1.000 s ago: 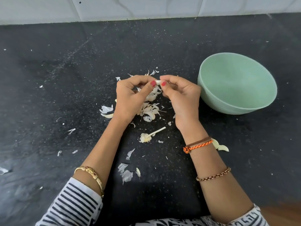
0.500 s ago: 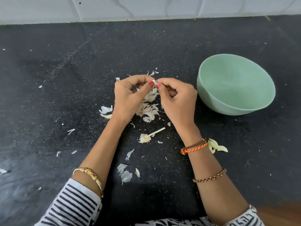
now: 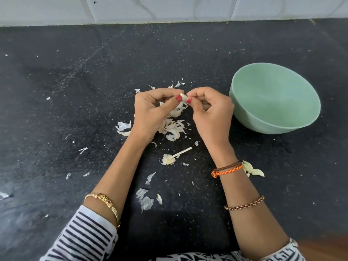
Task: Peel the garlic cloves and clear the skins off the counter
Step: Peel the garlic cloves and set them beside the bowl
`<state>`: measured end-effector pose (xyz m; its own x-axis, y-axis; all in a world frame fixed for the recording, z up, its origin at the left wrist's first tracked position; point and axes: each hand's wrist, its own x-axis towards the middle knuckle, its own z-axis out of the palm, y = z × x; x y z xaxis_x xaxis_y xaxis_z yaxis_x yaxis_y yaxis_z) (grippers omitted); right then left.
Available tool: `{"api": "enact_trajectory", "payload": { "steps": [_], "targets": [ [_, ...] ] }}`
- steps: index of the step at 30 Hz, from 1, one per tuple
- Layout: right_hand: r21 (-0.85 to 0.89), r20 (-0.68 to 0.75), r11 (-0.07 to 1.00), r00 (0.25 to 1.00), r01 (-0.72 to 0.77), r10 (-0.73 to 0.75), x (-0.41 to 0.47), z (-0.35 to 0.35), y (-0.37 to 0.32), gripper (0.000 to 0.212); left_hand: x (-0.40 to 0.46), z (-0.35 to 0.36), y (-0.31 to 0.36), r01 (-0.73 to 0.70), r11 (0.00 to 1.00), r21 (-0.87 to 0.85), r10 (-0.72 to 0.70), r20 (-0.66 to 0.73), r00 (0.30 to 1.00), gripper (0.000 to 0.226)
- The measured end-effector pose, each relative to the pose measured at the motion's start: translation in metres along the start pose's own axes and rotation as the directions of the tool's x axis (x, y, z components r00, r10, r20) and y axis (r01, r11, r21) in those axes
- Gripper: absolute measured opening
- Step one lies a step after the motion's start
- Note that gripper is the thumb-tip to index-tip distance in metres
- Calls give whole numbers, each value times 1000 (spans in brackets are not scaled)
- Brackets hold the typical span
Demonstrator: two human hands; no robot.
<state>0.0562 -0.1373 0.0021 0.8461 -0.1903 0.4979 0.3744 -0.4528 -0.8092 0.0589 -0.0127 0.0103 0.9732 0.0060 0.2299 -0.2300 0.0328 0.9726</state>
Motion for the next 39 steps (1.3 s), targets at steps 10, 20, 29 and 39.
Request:
{"api": "enact_trajectory", "payload": {
  "steps": [10, 20, 29, 39],
  "targets": [
    [-8, 105, 1000, 994, 28, -27, -2, 1, -3, 6, -1, 5, 5, 196, 976, -92, -203, -70, 977, 14],
    [-19, 163, 1000, 987, -8, 11, -2, 0, -3, 7, 1, 9, 3, 237, 941, -242, -281, -169, 945, 44],
    [-7, 145, 1000, 989, 6, -5, -1, -4, -4, 13, 1, 5, 3, 240, 953, -183, -261, -96, 961, 26],
    [-159, 28, 973, 986, 169, -166, 0, -3, 3, 13, 4, -7, 1, 163, 981, -101, -162, 24, 987, 25]
  ]
}}
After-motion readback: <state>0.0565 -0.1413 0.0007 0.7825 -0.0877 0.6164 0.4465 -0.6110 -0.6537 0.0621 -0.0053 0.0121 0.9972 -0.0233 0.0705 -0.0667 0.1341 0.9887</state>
